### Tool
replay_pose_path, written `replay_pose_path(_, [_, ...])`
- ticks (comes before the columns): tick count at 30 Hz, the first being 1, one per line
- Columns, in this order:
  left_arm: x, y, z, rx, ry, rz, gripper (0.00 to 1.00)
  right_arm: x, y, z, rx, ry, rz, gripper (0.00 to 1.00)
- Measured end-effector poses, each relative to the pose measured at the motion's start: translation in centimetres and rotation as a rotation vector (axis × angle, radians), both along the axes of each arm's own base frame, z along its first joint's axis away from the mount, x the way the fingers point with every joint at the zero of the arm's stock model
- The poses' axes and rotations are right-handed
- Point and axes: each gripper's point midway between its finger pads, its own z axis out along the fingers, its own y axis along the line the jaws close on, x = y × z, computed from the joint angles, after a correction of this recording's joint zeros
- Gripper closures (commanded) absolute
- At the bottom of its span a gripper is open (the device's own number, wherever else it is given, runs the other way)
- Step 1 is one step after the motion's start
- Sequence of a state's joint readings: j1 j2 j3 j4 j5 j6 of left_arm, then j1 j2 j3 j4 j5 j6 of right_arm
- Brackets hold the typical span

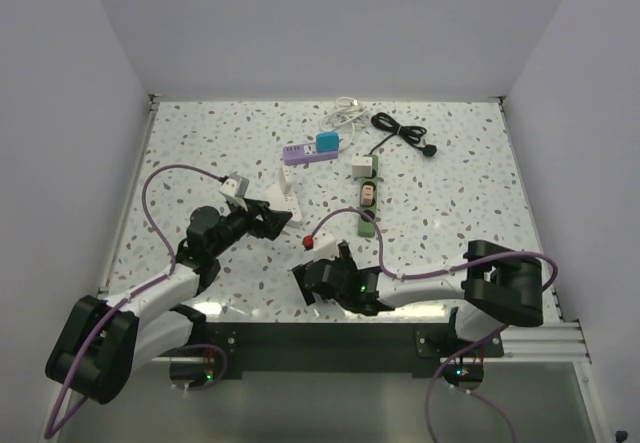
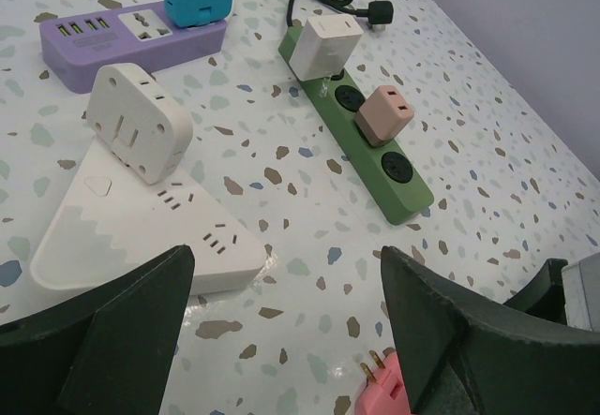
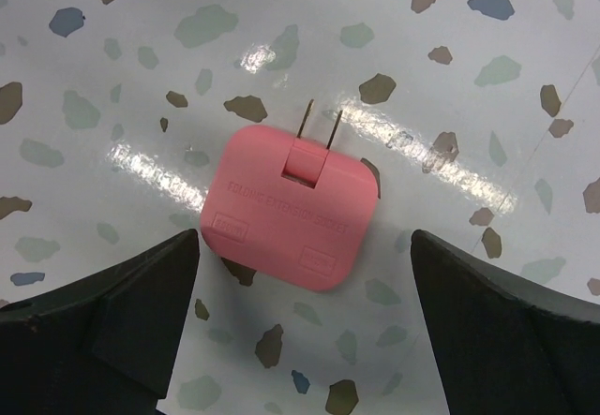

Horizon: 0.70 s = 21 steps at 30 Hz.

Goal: Insert the plug

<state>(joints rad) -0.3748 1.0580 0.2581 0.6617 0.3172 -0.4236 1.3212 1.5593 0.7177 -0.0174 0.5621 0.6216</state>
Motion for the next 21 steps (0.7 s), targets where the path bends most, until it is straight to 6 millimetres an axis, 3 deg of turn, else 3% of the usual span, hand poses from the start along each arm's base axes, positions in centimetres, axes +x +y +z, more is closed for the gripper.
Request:
replay_pose_path(7, [0.0, 0.0, 0.0, 0.000, 0.000, 0.000, 0.14, 0.0, 0.7, -1.1, -0.012, 0.010, 0.005, 0.05])
replay_pose_path(11, [0.0, 0.0, 0.0, 0.000, 0.000, 0.000, 0.14, 0.1, 1.0, -1.4, -0.017, 0.013, 0.007, 0.26])
replay_pose_path(15, [0.0, 0.0, 0.0, 0.000, 0.000, 0.000, 0.14, 0.1, 1.1, -1.3, -0.018, 0.010, 0.009, 0.54])
replay_pose_path(16, [0.0, 0.0, 0.0, 0.000, 0.000, 0.000, 0.14, 0.3, 1.0, -1.2, -0.023, 0.004, 0.010, 0.70])
replay_pose_path(19, [-0.1, 0.0, 0.4, -0.006, -0.007, -0.001, 0.14, 1.1, 0.6, -1.0, -0.054, -0.020, 0.024, 0.91])
replay_pose_path(21, [-0.4, -0.1, 1.0, -0.023, -0.015, -0.010, 0.13, 2.1, 0.2, -0.4, -0.071, -0.052, 0.045, 0.92])
